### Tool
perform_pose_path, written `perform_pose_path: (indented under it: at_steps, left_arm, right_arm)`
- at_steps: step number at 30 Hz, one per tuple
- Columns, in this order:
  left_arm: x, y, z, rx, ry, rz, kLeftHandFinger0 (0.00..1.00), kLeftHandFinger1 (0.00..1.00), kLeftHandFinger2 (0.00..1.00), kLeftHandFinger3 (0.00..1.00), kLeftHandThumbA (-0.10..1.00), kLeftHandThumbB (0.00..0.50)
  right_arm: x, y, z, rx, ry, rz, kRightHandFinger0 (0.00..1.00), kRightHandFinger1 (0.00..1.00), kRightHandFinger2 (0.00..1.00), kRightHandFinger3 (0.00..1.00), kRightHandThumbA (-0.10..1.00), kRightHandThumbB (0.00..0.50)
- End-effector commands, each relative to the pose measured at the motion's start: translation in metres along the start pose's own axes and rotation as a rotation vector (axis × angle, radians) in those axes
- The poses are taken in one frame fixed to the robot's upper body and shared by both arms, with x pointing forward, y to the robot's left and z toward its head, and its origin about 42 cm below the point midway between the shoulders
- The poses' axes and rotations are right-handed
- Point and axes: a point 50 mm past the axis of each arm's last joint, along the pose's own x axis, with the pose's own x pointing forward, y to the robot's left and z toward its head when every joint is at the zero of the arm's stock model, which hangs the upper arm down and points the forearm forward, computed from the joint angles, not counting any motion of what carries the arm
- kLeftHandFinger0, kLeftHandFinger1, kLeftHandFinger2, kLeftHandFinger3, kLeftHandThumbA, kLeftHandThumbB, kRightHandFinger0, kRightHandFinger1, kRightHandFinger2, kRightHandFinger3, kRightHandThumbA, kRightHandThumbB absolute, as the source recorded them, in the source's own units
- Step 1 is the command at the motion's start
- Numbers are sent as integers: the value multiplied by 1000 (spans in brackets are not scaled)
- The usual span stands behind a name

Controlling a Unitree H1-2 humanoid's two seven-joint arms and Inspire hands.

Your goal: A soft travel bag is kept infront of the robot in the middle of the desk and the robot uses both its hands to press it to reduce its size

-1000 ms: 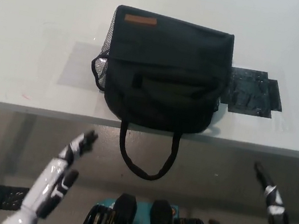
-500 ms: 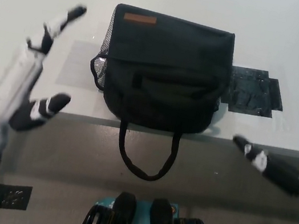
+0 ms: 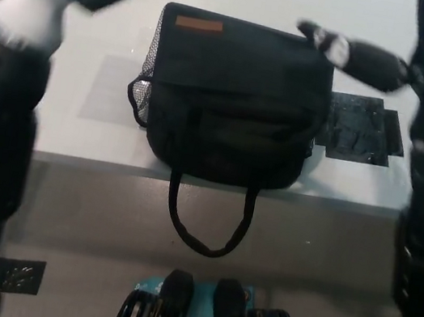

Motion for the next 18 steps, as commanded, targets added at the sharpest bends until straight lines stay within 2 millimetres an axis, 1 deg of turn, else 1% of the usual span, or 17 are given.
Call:
perform_pose_path:
  at_steps: [1,2,3,4,5,6,7,8,9,10,11,12,13,15,16,17,18]
  left_arm:
    - [46,-13,1,-154,93,6,1000,1000,1000,1000,1000,371]
    - [55,-17,-1,-151,102,6,1000,1000,1000,1000,1000,370]
    - [66,-24,-4,-120,108,-3,1000,1000,1000,1000,1000,343]
    - [69,-24,-7,-109,106,-4,1000,1000,1000,1000,1000,333]
    - [74,-27,-12,-50,111,-13,1000,1000,1000,1000,1000,287]
    - [79,-31,-23,30,137,-23,1000,1000,1000,1000,1000,254]
    - [83,-34,-30,69,169,-38,1000,1000,1000,1000,1000,240]
    - [90,-35,-43,146,201,-65,1000,1000,1000,1000,1000,208]
    - [93,-38,-51,190,216,-79,1000,1000,1000,1000,1000,191]
    - [92,-42,-64,250,243,-121,1000,1000,1000,1000,1000,159]
    - [93,-43,-69,280,254,-140,1000,1000,1000,1000,1000,142]
    - [93,-45,-78,338,274,-177,1000,1000,1000,1000,1000,123]
    - [91,-48,-88,409,290,-221,1000,1000,1000,1000,1000,107]
    - [90,-49,-102,503,294,-273,1000,1000,1000,1000,1000,87]
    - [89,-52,-110,570,305,-304,1000,1000,1000,1000,1000,96]
    - [89,-53,-114,599,307,-321,1000,1000,1000,1000,1000,113]
    - [88,-54,-119,647,315,-345,1000,1000,1000,1000,1000,119]
  right_arm:
    - [49,14,12,194,44,-46,1000,1000,1000,1000,1000,297]
    - [59,17,10,178,48,-37,1000,1000,1000,1000,1000,288]
    - [68,18,5,129,58,-23,1000,1000,1000,1000,1000,283]
    - [72,19,4,117,61,-20,1000,1000,1000,1000,1000,282]
    - [77,20,-1,97,78,-12,1000,1000,1000,1000,1000,284]
    - [85,22,-11,69,103,2,1000,1000,1000,1000,1000,270]
    - [90,23,-17,56,123,12,1000,1000,1000,1000,1000,263]
    - [100,23,-27,22,146,29,1000,1000,1000,1000,1000,236]
    - [105,24,-32,-6,164,41,1000,1000,1000,1000,1000,226]
    - [105,26,-42,-37,195,57,1000,1000,1000,1000,1000,219]
    - [107,26,-47,-63,202,64,1000,1000,1000,1000,1000,217]
    - [111,26,-54,-118,210,81,1000,1000,1000,1000,1000,206]
    - [112,27,-62,-165,227,102,1000,1000,1000,1000,1000,208]
    - [117,28,-74,-210,254,124,1000,1000,1000,1000,1000,208]
    - [119,28,-83,-274,278,152,1000,1000,1000,1000,1000,222]
    - [119,28,-87,-287,285,161,1000,1000,1000,1000,1000,217]
    - [120,27,-93,-317,289,171,1000,1000,1000,1000,1000,207]
